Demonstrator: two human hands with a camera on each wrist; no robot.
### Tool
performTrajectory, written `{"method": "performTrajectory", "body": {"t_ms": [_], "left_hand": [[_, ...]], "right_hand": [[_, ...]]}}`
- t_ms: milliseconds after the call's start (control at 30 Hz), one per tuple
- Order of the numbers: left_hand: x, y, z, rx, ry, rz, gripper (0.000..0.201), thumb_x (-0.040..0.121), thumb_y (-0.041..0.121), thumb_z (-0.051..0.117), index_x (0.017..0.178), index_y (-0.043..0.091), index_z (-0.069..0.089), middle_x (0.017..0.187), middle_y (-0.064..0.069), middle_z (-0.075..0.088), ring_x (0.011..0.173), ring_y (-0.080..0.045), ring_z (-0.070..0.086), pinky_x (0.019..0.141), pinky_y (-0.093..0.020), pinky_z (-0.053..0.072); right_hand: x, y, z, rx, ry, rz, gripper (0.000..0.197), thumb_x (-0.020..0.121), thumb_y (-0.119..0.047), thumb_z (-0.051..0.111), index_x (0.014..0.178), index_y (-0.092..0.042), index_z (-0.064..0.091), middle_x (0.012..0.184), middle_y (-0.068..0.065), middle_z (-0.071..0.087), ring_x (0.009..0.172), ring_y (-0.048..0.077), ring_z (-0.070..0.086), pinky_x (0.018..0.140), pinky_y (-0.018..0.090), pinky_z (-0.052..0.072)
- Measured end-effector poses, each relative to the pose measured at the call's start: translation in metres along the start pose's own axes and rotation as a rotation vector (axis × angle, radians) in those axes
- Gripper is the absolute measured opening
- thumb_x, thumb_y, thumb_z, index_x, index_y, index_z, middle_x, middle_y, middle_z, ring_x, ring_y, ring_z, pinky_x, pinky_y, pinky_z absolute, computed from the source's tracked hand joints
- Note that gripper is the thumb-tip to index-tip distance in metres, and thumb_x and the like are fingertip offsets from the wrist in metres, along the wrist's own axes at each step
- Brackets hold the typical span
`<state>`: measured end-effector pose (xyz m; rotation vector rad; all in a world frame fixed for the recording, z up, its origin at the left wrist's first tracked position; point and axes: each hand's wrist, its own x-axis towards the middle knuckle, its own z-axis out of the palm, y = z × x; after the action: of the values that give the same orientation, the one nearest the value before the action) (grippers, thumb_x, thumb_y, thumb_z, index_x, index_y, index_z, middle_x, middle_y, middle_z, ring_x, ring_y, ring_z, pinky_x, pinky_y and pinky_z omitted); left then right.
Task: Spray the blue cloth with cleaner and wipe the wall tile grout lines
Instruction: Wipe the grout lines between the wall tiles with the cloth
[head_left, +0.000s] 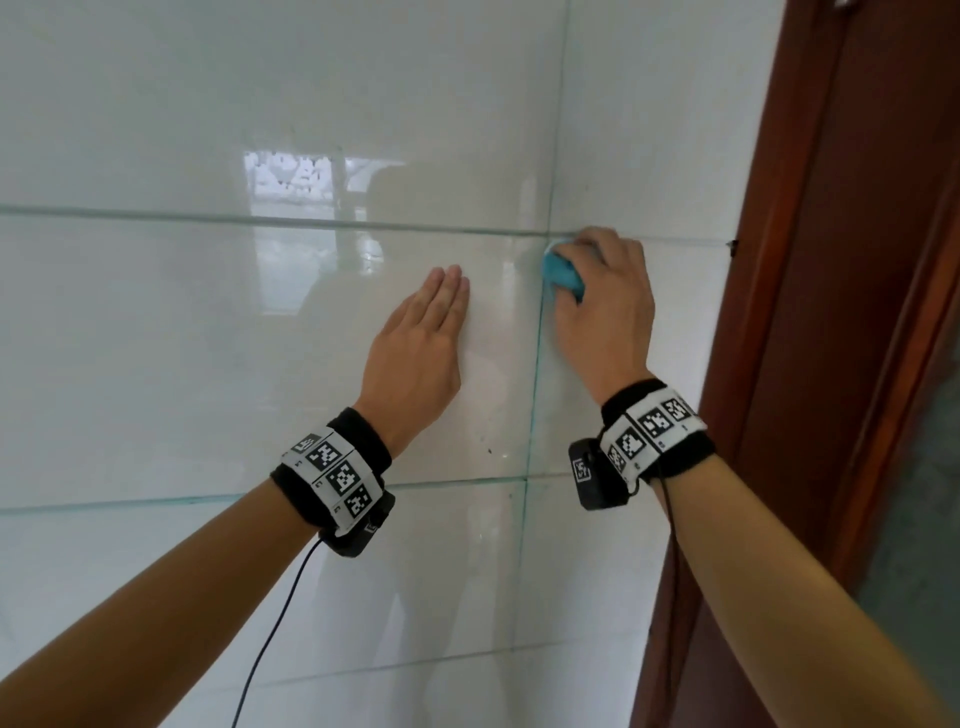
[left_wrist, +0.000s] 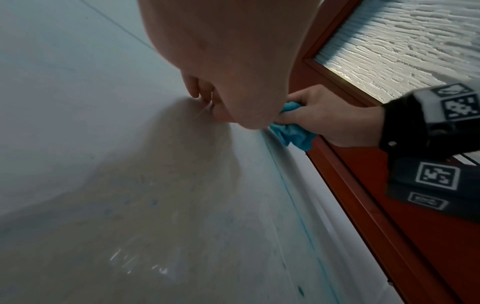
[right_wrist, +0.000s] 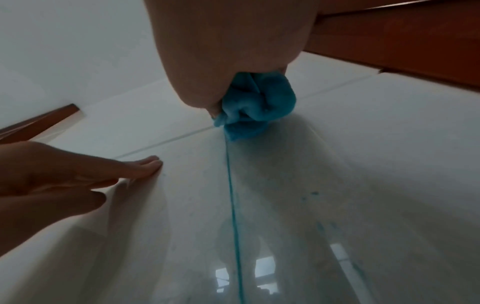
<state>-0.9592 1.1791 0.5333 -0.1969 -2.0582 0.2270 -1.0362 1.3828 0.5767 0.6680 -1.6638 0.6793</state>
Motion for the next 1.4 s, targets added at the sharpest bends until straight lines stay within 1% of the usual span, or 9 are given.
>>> {"method": "performTrajectory", "body": {"t_ms": [100, 333, 567, 667, 900, 1000, 1100, 1200, 1400], "left_hand": [[-0.002, -0.002, 0.005, -0.016, 0.031, 0.002, 0.067, 0.09, 0.007, 0.025, 0.155, -0.002, 0.04, 0.163, -0.017, 0.039, 0.152, -0.031, 0.037, 0.122, -0.042, 0.036], [-0.004, 0.004, 0.013, -0.033, 0.069, -0.037, 0.067, 0.092, 0.007, 0.025, 0.157, -0.002, 0.036, 0.165, -0.017, 0.035, 0.155, -0.03, 0.031, 0.125, -0.041, 0.031], [-0.006, 0.012, 0.014, 0.002, 0.036, -0.066, 0.068, 0.093, 0.009, 0.023, 0.159, -0.003, 0.031, 0.166, -0.019, 0.031, 0.156, -0.031, 0.028, 0.125, -0.043, 0.031], [-0.006, 0.013, 0.012, 0.008, 0.029, -0.058, 0.068, 0.093, 0.01, 0.022, 0.158, -0.003, 0.032, 0.166, -0.019, 0.032, 0.155, -0.032, 0.03, 0.125, -0.043, 0.032], [-0.007, 0.002, 0.01, 0.012, 0.041, 0.005, 0.069, 0.09, 0.005, 0.023, 0.158, -0.001, 0.034, 0.165, -0.017, 0.035, 0.154, -0.03, 0.033, 0.124, -0.043, 0.033], [-0.008, -0.001, 0.012, -0.001, 0.066, 0.018, 0.069, 0.09, 0.004, 0.024, 0.158, 0.001, 0.036, 0.165, -0.015, 0.036, 0.153, -0.029, 0.034, 0.124, -0.041, 0.033], [-0.009, -0.003, 0.016, -0.01, 0.085, 0.021, 0.068, 0.092, 0.004, 0.024, 0.158, 0.001, 0.036, 0.165, -0.014, 0.036, 0.154, -0.028, 0.034, 0.124, -0.04, 0.032], [-0.009, -0.001, 0.018, -0.021, 0.106, 0.014, 0.067, 0.091, 0.003, 0.025, 0.157, 0.0, 0.037, 0.164, -0.015, 0.037, 0.153, -0.029, 0.034, 0.125, -0.04, 0.031], [-0.011, 0.004, 0.017, -0.02, 0.076, -0.015, 0.069, 0.091, 0.005, 0.024, 0.159, -0.001, 0.033, 0.166, -0.017, 0.033, 0.155, -0.03, 0.03, 0.127, -0.039, 0.027]], "right_hand": [[-0.013, 0.002, 0.019, -0.017, -0.009, 0.018, 0.034, 0.081, -0.007, 0.064, 0.113, -0.012, 0.073, 0.125, 0.002, 0.065, 0.11, 0.028, 0.055, 0.088, 0.045, 0.053], [-0.097, 0.022, 0.041, -0.01, 0.056, -0.11, 0.039, 0.077, -0.002, 0.062, 0.113, -0.007, 0.076, 0.123, 0.01, 0.07, 0.107, 0.034, 0.06, 0.102, 0.048, 0.05], [-0.15, 0.045, 0.015, -0.032, -0.223, -0.367, 0.045, 0.066, 0.008, 0.077, 0.109, -0.006, 0.077, 0.118, 0.01, 0.072, 0.11, 0.03, 0.055, 0.106, 0.047, 0.049], [-0.125, 0.045, -0.003, -0.071, -0.254, -0.394, 0.047, 0.064, 0.005, 0.08, 0.11, -0.007, 0.077, 0.119, 0.01, 0.072, 0.111, 0.03, 0.053, 0.104, 0.043, 0.047], [0.014, 0.007, -0.014, 0.018, 0.042, -0.158, 0.041, 0.079, -0.003, 0.064, 0.117, -0.01, 0.074, 0.125, 0.007, 0.069, 0.116, 0.031, 0.058, 0.096, 0.044, 0.054], [0.023, -0.005, 0.008, 0.053, 0.051, -0.051, 0.037, 0.078, -0.004, 0.062, 0.112, -0.012, 0.074, 0.12, 0.003, 0.068, 0.109, 0.028, 0.059, 0.089, 0.042, 0.054], [-0.008, -0.009, 0.031, 0.04, 0.116, -0.049, 0.037, 0.076, -0.004, 0.06, 0.109, -0.011, 0.075, 0.117, 0.005, 0.07, 0.103, 0.029, 0.058, 0.088, 0.041, 0.054], [-0.054, -0.005, 0.046, 0.04, 0.143, -0.096, 0.04, 0.074, -0.001, 0.062, 0.111, -0.009, 0.077, 0.118, 0.007, 0.072, 0.106, 0.031, 0.058, 0.097, 0.046, 0.053], [-0.173, 0.011, 0.064, 0.029, -0.024, -0.229, 0.043, 0.081, -0.002, 0.059, 0.12, -0.006, 0.076, 0.128, 0.015, 0.07, 0.122, 0.042, 0.057, 0.111, 0.053, 0.046]]}}
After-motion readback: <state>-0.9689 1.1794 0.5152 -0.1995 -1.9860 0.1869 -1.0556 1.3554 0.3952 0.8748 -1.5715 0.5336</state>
